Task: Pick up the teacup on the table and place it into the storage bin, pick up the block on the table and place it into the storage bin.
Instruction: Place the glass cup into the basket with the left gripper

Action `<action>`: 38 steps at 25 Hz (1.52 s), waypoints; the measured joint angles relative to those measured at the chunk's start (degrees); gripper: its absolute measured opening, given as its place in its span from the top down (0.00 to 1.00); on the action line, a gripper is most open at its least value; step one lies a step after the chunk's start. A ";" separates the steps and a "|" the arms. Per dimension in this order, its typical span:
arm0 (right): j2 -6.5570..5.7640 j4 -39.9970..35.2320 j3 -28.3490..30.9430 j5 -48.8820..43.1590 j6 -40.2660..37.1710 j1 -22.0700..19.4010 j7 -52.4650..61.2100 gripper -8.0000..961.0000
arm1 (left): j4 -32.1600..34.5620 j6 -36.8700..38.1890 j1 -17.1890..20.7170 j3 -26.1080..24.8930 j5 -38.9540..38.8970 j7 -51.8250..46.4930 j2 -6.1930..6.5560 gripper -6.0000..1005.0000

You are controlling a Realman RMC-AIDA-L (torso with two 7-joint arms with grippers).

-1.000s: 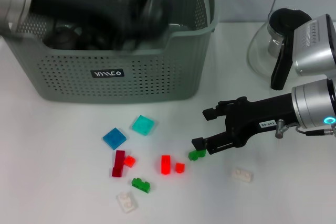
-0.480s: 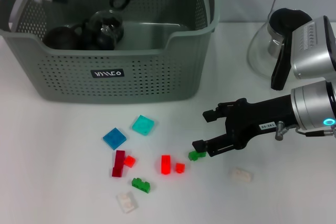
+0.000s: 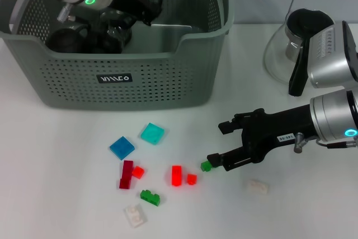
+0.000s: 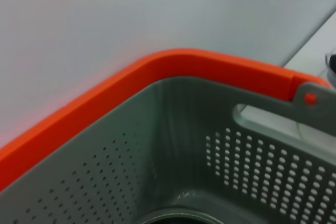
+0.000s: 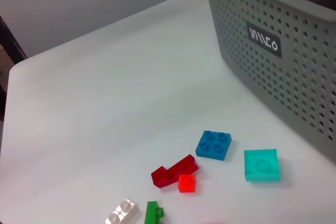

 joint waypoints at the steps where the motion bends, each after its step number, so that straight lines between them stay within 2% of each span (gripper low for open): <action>1: 0.01 0.03 -0.05 0.00 -0.03 -0.01 0.04 0.02 | -0.02 -0.26 -0.10 0.07 1.03 -0.21 -0.32 0.95; 7: 0.02 0.11 -0.14 0.00 0.01 -0.07 0.10 0.02 | 0.19 -0.96 -0.18 0.30 3.65 -0.45 -1.36 0.95; 18: 0.02 0.44 -0.09 0.00 0.00 -0.05 0.09 0.02 | 0.21 -1.36 0.05 0.32 3.84 -0.87 -1.45 0.95; 29: 0.02 0.84 0.09 0.01 0.00 -0.22 -0.37 0.02 | 0.58 -0.79 0.79 -0.20 3.91 -2.58 -1.51 0.81; 34: -0.06 0.84 0.07 0.01 0.00 -0.23 -0.39 0.02 | 3.34 -0.14 1.90 0.13 3.91 -4.57 -1.53 0.58; 37: -0.17 0.84 0.08 0.01 0.00 -0.23 -0.40 0.02 | 6.99 1.93 3.26 -0.01 3.87 -5.94 -1.55 0.47; 38: -0.21 0.84 0.10 0.01 0.00 -0.22 -0.40 0.02 | 11.09 4.63 4.75 -0.31 3.66 -7.52 -1.60 0.43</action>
